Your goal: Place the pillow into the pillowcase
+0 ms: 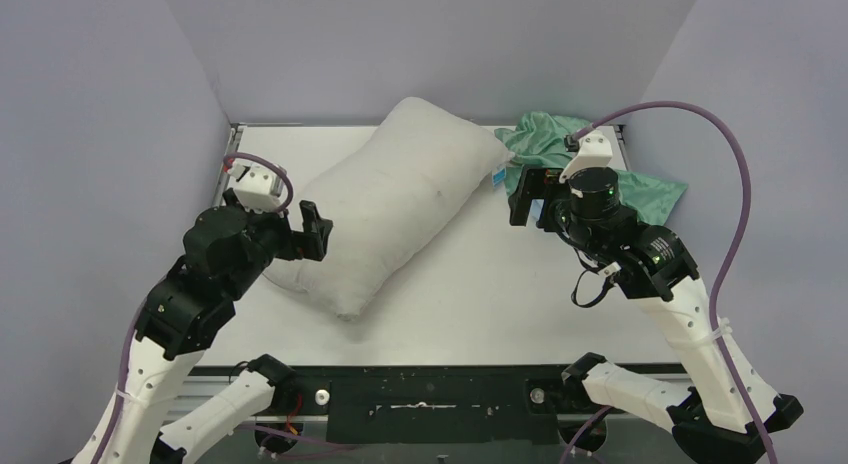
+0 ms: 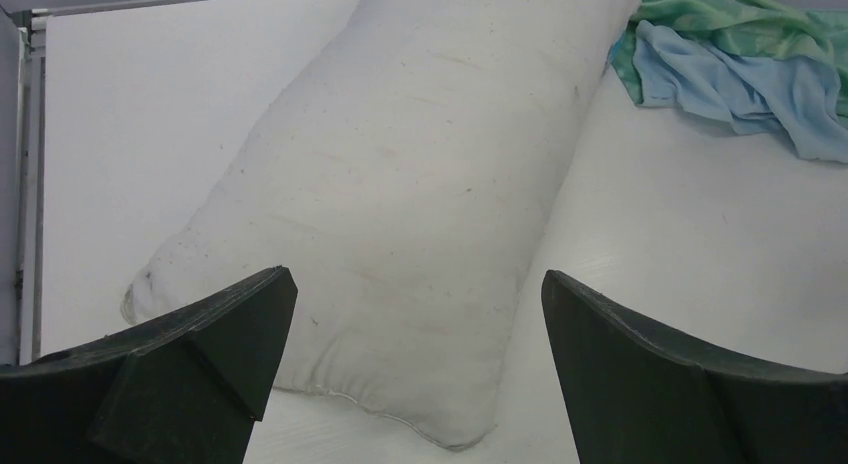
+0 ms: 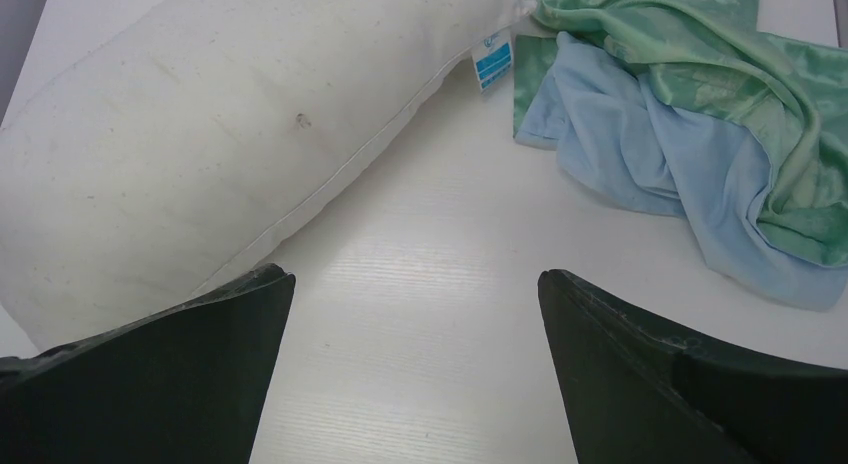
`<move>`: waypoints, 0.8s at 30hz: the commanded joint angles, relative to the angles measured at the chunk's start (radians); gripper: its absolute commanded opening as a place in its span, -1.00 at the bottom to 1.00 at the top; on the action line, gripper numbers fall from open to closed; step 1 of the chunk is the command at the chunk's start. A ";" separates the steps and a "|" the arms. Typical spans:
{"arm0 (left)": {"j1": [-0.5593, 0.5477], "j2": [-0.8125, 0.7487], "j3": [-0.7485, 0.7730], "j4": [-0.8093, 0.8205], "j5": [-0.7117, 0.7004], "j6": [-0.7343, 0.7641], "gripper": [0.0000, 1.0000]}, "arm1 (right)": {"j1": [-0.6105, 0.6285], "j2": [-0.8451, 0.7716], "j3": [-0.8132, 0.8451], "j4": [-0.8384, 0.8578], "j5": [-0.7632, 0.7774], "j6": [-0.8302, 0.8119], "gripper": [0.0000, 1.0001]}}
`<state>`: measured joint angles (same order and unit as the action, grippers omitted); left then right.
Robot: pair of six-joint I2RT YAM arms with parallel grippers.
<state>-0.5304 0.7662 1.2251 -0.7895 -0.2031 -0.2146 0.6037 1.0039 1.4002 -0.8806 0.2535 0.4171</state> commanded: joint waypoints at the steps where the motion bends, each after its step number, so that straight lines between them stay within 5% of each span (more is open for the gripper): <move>1: -0.002 -0.011 0.003 0.050 -0.005 0.034 0.95 | 0.004 -0.019 -0.004 0.053 0.002 0.010 1.00; 18: -0.005 0.439 0.109 -0.109 -0.059 0.018 0.95 | 0.005 -0.033 -0.086 0.114 0.022 0.029 1.00; 24: -0.007 0.533 0.022 -0.031 -0.059 0.044 0.95 | 0.000 0.056 -0.105 0.155 0.122 -0.016 1.00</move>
<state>-0.5312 1.2648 1.2533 -0.8783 -0.2558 -0.1951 0.6037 0.9981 1.2900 -0.8131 0.2722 0.4301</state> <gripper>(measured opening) 0.973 1.001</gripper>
